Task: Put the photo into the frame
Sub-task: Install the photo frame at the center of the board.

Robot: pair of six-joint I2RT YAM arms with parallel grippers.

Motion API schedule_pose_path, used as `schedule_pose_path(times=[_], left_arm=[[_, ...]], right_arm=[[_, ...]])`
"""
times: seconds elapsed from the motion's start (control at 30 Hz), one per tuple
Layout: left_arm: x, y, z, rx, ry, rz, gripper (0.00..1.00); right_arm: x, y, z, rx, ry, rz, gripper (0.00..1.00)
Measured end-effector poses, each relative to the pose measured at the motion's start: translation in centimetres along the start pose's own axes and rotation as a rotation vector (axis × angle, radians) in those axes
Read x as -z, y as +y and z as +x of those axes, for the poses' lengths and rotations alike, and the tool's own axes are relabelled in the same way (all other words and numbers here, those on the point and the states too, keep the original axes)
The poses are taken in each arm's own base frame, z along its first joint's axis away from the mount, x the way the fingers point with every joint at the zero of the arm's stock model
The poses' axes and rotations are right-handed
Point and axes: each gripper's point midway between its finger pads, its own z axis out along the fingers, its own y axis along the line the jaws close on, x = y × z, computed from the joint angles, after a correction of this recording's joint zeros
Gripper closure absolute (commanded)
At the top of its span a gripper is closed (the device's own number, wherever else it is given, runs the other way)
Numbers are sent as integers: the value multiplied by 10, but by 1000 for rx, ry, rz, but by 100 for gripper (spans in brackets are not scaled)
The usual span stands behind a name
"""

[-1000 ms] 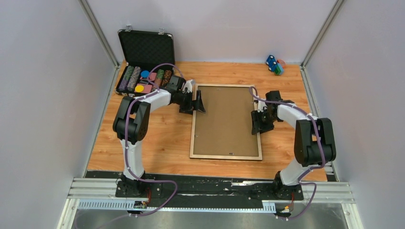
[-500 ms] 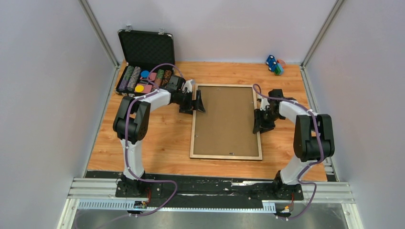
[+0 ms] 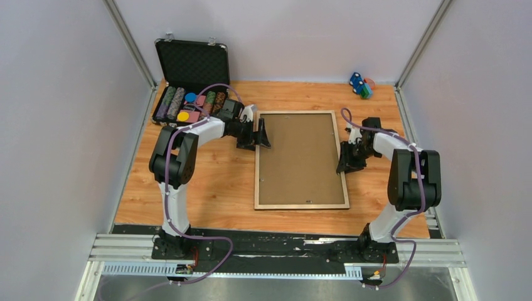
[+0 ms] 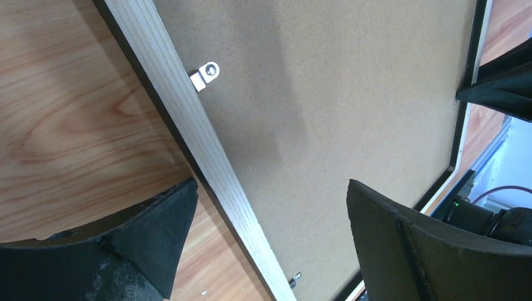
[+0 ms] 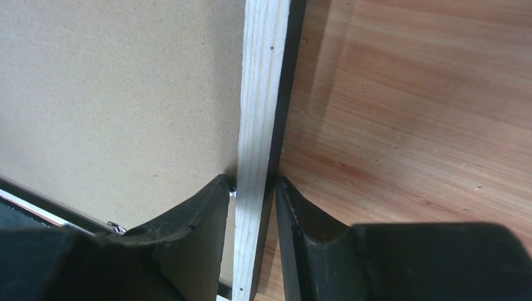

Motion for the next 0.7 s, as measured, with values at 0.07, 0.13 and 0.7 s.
schedule_pose_path(times=[0.07,0.13,0.7], left_arm=[[0,0,0,-1,0,3,0],[0,-1,0,-1,0,6,0],[-1,-2,0,0,5,15,0]], right_arm=[[0,0,0,11,-3,-7,66],[0,0,0,22,-4,-11,66],[2,6,0,70,-20,-49,48]])
